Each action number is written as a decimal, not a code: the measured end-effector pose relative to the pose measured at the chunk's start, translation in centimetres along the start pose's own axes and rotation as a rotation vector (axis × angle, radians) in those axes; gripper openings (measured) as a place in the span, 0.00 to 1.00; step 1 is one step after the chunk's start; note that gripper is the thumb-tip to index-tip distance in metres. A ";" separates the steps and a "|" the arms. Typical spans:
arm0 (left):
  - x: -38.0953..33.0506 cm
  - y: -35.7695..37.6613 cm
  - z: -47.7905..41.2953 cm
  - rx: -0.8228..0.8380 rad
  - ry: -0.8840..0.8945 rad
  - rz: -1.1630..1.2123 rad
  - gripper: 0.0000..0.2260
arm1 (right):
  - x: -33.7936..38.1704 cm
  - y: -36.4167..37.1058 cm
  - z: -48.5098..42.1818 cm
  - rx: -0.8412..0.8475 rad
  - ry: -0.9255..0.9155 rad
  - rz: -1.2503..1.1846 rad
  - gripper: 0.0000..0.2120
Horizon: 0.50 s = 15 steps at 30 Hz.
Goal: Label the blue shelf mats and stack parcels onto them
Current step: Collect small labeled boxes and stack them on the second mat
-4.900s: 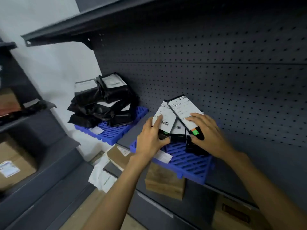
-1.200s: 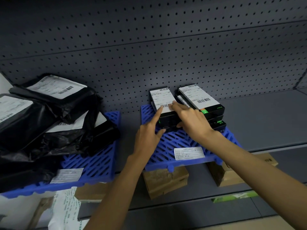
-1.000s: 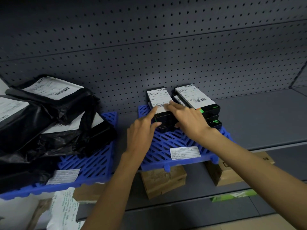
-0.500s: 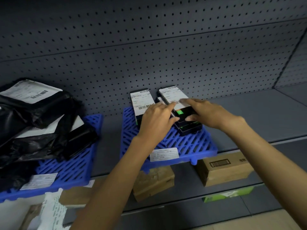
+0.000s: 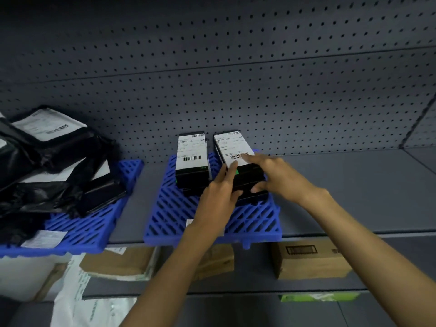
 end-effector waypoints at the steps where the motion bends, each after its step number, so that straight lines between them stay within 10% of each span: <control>1: 0.1 0.0 0.2 -0.014 -0.022 0.067 0.34 | 0.1 -0.1 0.1 -0.023 -0.018 0.004 0.43; 15: -0.6 0.0 2.9 -0.166 -0.111 0.181 0.36 | -1.3 1.3 2.3 -0.026 -0.142 -0.023 0.47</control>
Point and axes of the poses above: each hand's wrist, its own z-axis away from the middle knuckle, its own y-axis out of the palm, x = y × z, the point moved 10 cm from there along -z, towards the middle knuckle, and after that the axes turned 2 degrees about -y, right-handed, at the moved point
